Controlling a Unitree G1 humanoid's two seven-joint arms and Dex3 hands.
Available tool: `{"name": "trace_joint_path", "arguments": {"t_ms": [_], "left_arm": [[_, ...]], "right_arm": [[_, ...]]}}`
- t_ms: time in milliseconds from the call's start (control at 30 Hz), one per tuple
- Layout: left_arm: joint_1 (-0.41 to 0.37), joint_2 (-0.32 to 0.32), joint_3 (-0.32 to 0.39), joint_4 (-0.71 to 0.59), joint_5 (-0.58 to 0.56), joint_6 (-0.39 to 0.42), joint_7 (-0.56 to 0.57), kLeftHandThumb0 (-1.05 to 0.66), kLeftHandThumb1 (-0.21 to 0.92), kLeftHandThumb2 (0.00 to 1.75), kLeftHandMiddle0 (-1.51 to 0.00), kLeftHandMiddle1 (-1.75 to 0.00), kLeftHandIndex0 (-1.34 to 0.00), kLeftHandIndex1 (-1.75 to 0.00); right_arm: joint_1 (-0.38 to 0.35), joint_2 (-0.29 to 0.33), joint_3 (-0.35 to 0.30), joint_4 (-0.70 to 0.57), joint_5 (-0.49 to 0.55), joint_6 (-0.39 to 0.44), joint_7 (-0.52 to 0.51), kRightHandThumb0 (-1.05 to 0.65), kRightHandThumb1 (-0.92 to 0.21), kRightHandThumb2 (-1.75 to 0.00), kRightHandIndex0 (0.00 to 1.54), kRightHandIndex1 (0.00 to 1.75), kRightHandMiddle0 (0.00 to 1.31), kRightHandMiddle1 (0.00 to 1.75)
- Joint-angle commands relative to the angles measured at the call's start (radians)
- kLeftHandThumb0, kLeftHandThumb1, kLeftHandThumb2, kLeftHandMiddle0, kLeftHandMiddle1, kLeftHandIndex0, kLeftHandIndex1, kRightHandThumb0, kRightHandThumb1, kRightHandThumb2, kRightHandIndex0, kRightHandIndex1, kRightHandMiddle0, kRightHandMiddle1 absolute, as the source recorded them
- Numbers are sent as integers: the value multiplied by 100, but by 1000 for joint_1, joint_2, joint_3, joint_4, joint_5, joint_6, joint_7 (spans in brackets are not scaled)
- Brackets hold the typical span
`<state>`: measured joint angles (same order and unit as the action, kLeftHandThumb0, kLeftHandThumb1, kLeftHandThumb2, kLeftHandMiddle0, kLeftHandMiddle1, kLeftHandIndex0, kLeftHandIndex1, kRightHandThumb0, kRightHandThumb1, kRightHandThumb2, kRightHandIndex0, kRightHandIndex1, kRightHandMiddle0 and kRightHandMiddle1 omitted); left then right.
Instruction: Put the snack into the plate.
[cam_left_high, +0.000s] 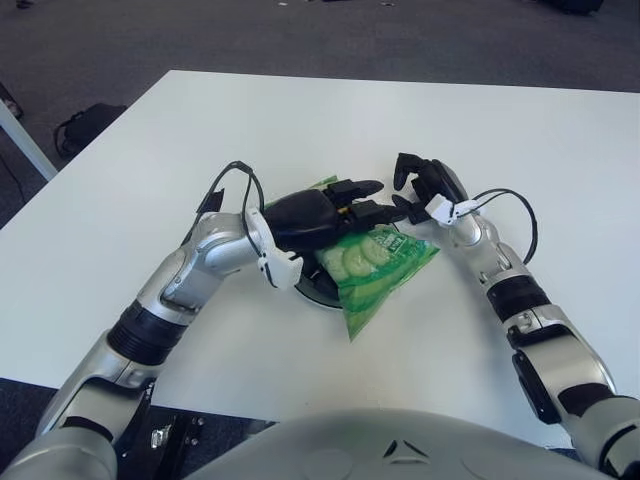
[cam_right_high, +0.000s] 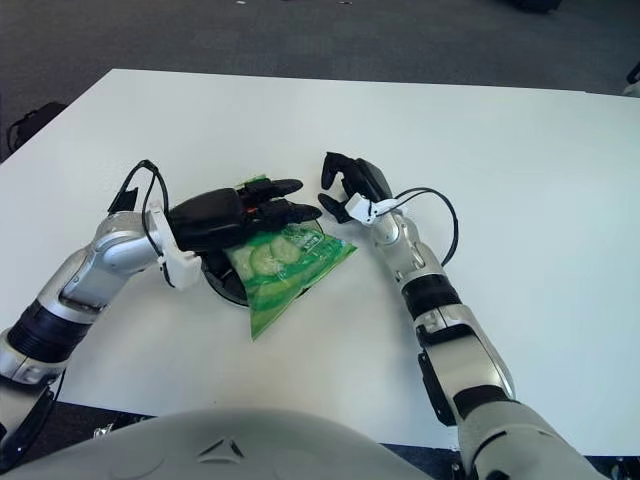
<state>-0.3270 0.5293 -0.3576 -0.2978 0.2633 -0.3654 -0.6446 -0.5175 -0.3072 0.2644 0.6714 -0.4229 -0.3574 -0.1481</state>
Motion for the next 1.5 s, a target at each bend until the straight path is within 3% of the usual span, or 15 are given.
{"name": "trace_joint_path", "arguments": {"t_ms": [0,200,367,533,633,933,1100,1167,1300,1400,1467], "left_arm": [[-36,2,21,-47,-120,121,-80,-82,63,61,0,0,0,-15],[-54,10,57,-91,-226,251,-131,-83,59,61,0,0,0,-12],[-60,9,78,-101,-279,301,-155,-85,58,62,0,0,0,-6],[-64,26,200,-28,-463,331,-209,-87,56,62,0,0,0,-1],[-60,28,225,-29,-510,341,-224,-87,56,62,0,0,0,0],[-96,55,241,45,-544,308,-311,-89,59,65,0,0,-1,0],[-141,57,258,165,-531,203,-366,-90,60,66,0,0,-2,-2],[-167,63,283,244,-556,156,-408,-91,61,65,-1,-1,-1,-11],[-183,102,367,354,-629,151,-466,-91,61,63,-5,-3,0,-29],[-147,117,412,364,-650,160,-462,-92,61,63,-7,-4,0,-36],[-98,86,460,376,-637,179,-360,-92,64,62,-8,-4,0,-40]], "right_arm": [[80,-14,52,155,-57,5,7,-55,-19,-148,128,175,73,175],[63,1,41,211,-23,-28,12,-51,-26,-138,125,175,66,175],[85,10,7,161,37,33,79,-50,-29,-134,126,175,64,175],[114,18,-6,62,53,131,109,-49,-31,-132,127,175,62,175],[126,21,-4,14,41,175,104,-49,-30,-133,127,175,63,175],[174,27,2,-126,27,273,102,-51,-26,-139,129,175,67,175],[198,42,-17,-176,63,314,125,-51,-25,-140,129,175,67,175],[208,51,-28,-198,81,333,136,-51,-26,-139,129,175,67,175],[222,61,-43,-240,107,372,163,-50,-28,-137,128,175,65,175],[229,61,-46,-258,111,386,173,-50,-28,-136,128,175,64,175],[231,63,-50,-264,110,395,176,-49,-29,-135,128,175,64,175]]}}
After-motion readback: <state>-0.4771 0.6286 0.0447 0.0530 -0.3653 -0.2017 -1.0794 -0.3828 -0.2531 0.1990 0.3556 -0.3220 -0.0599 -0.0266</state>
